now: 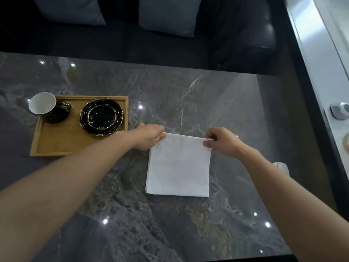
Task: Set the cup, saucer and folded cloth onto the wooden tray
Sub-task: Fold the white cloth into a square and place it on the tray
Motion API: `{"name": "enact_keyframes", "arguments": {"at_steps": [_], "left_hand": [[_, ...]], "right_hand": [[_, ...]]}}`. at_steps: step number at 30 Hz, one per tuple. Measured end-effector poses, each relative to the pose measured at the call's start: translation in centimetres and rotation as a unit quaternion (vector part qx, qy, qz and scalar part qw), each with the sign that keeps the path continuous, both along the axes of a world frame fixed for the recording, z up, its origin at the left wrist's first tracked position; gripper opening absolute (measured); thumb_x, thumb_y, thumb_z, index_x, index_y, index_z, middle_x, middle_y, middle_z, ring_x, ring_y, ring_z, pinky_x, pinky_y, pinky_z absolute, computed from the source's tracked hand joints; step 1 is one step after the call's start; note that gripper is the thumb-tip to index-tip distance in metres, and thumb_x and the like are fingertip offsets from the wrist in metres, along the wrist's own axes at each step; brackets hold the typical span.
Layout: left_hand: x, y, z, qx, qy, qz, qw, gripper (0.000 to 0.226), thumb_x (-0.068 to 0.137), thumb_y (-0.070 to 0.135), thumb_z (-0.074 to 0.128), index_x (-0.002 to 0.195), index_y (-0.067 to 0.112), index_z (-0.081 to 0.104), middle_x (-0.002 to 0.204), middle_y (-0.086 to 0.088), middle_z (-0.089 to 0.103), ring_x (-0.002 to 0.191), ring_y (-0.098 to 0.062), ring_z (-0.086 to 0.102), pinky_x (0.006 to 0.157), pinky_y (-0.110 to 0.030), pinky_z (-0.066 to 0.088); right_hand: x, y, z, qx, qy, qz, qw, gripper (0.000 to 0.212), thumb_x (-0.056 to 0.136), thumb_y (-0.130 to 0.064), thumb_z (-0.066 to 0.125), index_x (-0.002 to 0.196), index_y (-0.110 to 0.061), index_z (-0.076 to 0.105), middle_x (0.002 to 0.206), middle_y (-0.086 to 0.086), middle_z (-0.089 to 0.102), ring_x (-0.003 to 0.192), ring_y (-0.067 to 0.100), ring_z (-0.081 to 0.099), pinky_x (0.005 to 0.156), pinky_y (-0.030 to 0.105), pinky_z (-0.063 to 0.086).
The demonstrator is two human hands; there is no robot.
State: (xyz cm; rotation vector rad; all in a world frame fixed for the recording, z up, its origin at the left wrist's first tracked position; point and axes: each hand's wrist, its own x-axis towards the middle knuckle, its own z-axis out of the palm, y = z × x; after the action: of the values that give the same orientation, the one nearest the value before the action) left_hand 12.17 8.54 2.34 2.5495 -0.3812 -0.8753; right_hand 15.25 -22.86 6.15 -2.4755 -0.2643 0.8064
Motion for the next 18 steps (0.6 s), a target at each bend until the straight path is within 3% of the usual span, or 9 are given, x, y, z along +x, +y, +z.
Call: {"name": "enact_keyframes", "arguments": {"at_steps": [3, 5, 7, 10, 15, 18], "left_hand": [[0.2, 0.9, 0.6, -0.046, 0.023, 0.053, 0.997, 0.026, 0.105, 0.047, 0.039, 0.086, 0.031, 0.047, 0.091, 0.004, 0.058, 0.085, -0.017, 0.056, 0.07, -0.036, 0.04], [0.4, 1.2, 1.2, -0.067, 0.023, 0.082, 0.994, 0.022, 0.104, 0.045, 0.046, 0.087, 0.031, 0.052, 0.093, 0.006, 0.06, 0.086, -0.015, 0.058, 0.065, -0.032, 0.04], [0.7, 1.4, 2.0, -0.082, 0.015, 0.114, 0.99, 0.02, 0.102, 0.045, 0.05, 0.09, 0.031, 0.056, 0.094, 0.006, 0.063, 0.087, -0.016, 0.061, 0.066, -0.033, 0.043], [1.4, 1.6, 3.7, -0.155, 0.017, 0.212, 0.965, 0.02, 0.1, 0.043, 0.057, 0.094, 0.025, 0.063, 0.092, -0.001, 0.067, 0.083, -0.02, 0.064, 0.07, -0.041, 0.054], [2.7, 1.3, 8.7, -0.319, -0.004, 0.331, 0.888, 0.02, 0.101, 0.029, 0.06, 0.104, 0.01, 0.067, 0.107, -0.015, 0.071, 0.102, -0.031, 0.069, 0.095, -0.049, 0.058], [2.8, 1.1, 11.4, -0.371, -0.07, 0.332, 0.865, 0.025, 0.104, 0.025, 0.055, 0.111, 0.003, 0.062, 0.107, -0.018, 0.066, 0.097, -0.032, 0.065, 0.09, -0.049, 0.055]], "right_hand": [[0.1, -0.6, -0.2, 0.024, 0.013, -0.056, 0.998, 0.019, 0.084, -0.027, 0.077, 0.083, -0.013, 0.065, 0.069, -0.008, 0.055, 0.058, 0.007, 0.046, 0.055, 0.024, 0.038], [0.2, -0.8, -0.1, 0.074, 0.043, -0.102, 0.991, 0.022, 0.088, -0.029, 0.077, 0.084, -0.011, 0.065, 0.071, -0.005, 0.056, 0.061, 0.008, 0.05, 0.057, 0.024, 0.044], [0.2, -1.0, 0.3, 0.159, 0.08, -0.152, 0.972, 0.02, 0.092, -0.027, 0.074, 0.087, -0.009, 0.067, 0.08, 0.003, 0.063, 0.075, 0.014, 0.061, 0.071, 0.034, 0.055], [0.7, -0.8, 1.4, 0.287, 0.104, -0.222, 0.926, 0.016, 0.097, -0.022, 0.066, 0.09, -0.008, 0.068, 0.09, 0.008, 0.071, 0.09, 0.023, 0.067, 0.092, 0.044, 0.056], [2.9, 0.1, 5.0, 0.404, 0.058, -0.265, 0.873, 0.019, 0.104, -0.018, 0.055, 0.097, -0.003, 0.065, 0.087, 0.004, 0.071, 0.083, 0.017, 0.067, 0.085, 0.034, 0.057], [4.0, 0.5, 7.3, 0.42, -0.007, -0.26, 0.869, 0.018, 0.103, -0.02, 0.056, 0.091, -0.012, 0.064, 0.087, 0.003, 0.064, 0.083, 0.017, 0.061, 0.083, 0.038, 0.054]]}}
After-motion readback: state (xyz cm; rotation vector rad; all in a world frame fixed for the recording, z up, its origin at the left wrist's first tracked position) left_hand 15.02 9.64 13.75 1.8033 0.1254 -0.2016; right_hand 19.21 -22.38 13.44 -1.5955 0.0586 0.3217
